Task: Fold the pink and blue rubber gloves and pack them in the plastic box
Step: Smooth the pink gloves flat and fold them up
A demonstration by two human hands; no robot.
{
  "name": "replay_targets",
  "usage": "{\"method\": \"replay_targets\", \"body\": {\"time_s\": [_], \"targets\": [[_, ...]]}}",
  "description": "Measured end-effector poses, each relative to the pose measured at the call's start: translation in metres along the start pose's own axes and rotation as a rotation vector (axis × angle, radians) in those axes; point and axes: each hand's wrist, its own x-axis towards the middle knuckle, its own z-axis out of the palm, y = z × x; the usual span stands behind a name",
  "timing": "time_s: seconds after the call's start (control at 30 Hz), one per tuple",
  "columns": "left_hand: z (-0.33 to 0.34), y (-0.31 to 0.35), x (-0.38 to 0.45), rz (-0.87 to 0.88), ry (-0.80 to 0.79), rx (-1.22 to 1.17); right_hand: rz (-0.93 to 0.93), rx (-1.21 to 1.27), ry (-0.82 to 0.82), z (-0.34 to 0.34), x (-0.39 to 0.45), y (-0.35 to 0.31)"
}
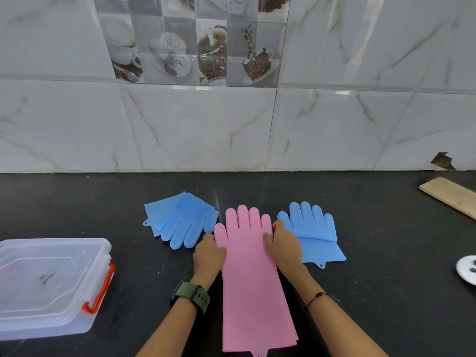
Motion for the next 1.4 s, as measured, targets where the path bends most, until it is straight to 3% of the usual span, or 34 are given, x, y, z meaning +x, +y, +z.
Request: {"method": "replay_targets", "body": {"time_s": [0.6,0.9,1.2,1.4], "targets": [[0.006,-0.021,-0.090,0.126,-0.032,0.161,-0.024,0.056,-0.100,-0.014,-0.090,0.021],[0.010,-0.019,-0.113,0.025,-0.021,0.257,0.012,0.054,-0.251,-0.023,-0.117,0.020],[0.012,-0.013,-0.121,-0.055,-0.030,0.091,0.092,0.165,-0.230,-0.031,-0.115,0.022],[0.013,-0.014,-0.123,-0.029,-0.043,0.188,0.045,0.100,-0.251,-0.029,-0.113,0.026]]}}
